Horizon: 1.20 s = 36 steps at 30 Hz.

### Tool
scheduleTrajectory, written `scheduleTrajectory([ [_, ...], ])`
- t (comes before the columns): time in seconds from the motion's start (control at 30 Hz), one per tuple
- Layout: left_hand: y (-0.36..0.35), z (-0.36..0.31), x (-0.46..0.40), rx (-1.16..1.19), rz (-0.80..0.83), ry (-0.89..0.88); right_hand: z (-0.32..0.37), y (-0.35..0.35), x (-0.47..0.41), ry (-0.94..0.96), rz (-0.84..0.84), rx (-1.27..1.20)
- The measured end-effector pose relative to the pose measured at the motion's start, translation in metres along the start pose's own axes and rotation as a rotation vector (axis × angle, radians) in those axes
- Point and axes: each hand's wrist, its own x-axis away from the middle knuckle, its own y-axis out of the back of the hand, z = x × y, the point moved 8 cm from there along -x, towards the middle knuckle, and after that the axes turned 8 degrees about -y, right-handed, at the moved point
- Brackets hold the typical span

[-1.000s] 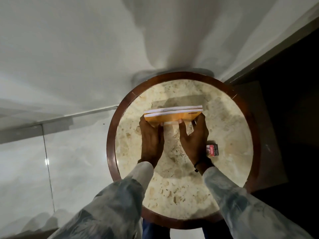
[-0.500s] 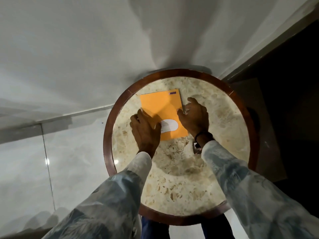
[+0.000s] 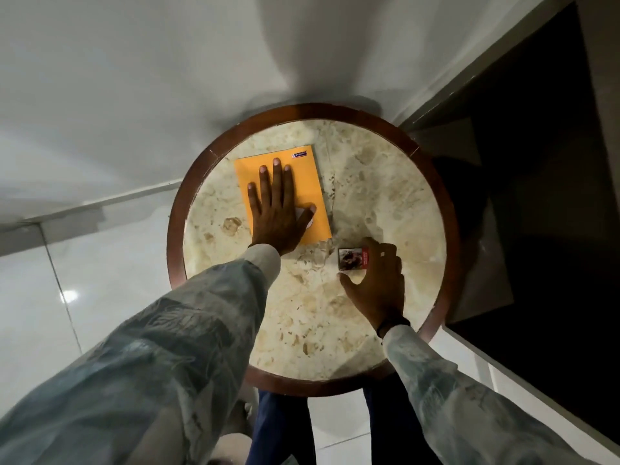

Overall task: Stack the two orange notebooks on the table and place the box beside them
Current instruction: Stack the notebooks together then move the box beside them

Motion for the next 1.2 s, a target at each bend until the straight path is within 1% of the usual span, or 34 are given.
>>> scheduleTrajectory([
  [0.2, 0.002, -0.002, 0.001, -0.007, 0.012, 0.001, 0.009, 0.016, -0.033, 0.047, -0.056, 0.126],
  [0.4, 0.000, -0.001, 0.000, 0.004, 0.035, 0.007, 0.008, 0.038, -0.062, 0.068, -0.119, 0.153],
  [0.53, 0.002, -0.002, 0.000, 0.002, 0.048, 0.008, 0.014, 0.037, -0.073, 0.124, -0.065, 0.218],
  [0.57, 0.002, -0.002, 0.001, 0.003, 0.051, 0.009, 0.015, 0.036, -0.076, 0.125, -0.043, 0.214],
  [0.63, 0.003, -0.002, 0.001, 0.000, 0.054, 0.012, 0.015, 0.038, -0.084, 0.075, -0.034, 0.124],
  [0.73, 0.003, -0.002, 0.001, -0.001, 0.052, 0.013, 0.019, 0.046, -0.096, -0.039, -0.101, -0.097],
  [0.83, 0.000, -0.002, 0.001, -0.014, 0.037, 0.012, 0.036, 0.047, -0.110, -0.070, -0.145, -0.205],
  [1.0, -0.005, 0.002, 0.001, -0.027, 0.018, 0.007, 0.053, 0.032, -0.126, -0.061, -0.145, -0.249],
  [1.13, -0.007, 0.003, 0.000, -0.034, -0.005, -0.007, 0.053, 0.031, -0.125, -0.018, -0.172, -0.197],
  [1.2, -0.009, 0.004, -0.001, -0.053, 0.012, 0.001, 0.055, 0.030, -0.123, 0.022, -0.153, -0.148],
])
